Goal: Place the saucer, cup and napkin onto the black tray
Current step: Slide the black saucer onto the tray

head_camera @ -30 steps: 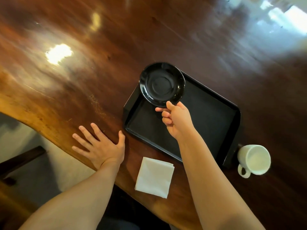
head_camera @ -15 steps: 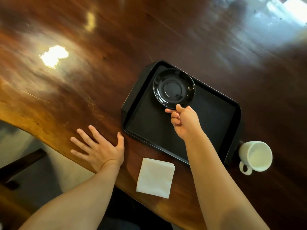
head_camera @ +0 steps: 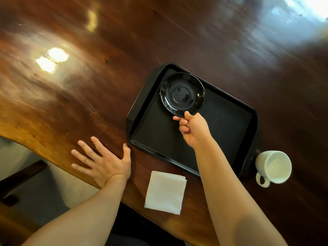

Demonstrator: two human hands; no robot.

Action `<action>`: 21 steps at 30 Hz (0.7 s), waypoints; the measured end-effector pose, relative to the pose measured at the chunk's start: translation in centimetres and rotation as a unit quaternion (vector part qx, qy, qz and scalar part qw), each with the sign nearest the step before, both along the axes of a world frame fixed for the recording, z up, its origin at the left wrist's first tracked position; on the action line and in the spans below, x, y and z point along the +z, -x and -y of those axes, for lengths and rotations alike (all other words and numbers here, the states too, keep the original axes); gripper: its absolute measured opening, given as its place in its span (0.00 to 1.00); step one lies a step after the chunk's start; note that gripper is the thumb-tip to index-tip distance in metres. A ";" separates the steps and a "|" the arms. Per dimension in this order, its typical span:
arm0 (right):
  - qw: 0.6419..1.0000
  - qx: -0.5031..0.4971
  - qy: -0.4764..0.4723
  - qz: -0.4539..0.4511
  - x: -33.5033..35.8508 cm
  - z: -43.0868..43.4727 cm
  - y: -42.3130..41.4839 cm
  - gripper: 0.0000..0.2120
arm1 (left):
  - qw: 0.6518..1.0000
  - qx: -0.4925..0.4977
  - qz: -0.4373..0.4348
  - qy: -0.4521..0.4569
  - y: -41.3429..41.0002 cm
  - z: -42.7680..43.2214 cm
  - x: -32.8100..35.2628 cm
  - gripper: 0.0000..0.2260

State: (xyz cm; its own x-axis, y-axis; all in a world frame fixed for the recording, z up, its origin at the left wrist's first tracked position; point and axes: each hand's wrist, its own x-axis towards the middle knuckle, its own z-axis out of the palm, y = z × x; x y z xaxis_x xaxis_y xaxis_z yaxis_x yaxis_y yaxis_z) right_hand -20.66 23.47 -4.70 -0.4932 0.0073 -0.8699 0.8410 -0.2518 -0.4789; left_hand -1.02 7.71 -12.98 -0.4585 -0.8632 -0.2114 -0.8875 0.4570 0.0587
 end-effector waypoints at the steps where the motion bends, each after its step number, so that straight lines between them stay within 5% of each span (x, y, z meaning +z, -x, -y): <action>1: 1.000 0.001 -0.002 0.002 -0.1 0.3 0.1 0.06 | 1.000 0.001 0.001 -0.001 0.0 0.1 -0.1 0.45; 21: 0.998 0.045 -0.044 0.008 -0.9 1.0 0.1 0.02 | 1.000 0.000 0.005 -0.010 0.0 -0.1 -0.1 0.45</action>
State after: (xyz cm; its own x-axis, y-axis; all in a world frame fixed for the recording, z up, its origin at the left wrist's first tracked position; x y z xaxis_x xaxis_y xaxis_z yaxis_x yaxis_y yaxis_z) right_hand -20.72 22.43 -5.57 -0.4819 0.0405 -0.8753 0.8658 -0.1316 -0.4827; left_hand -1.03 7.79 -13.10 -0.4554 -0.8591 -0.2334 -0.8885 0.4552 0.0581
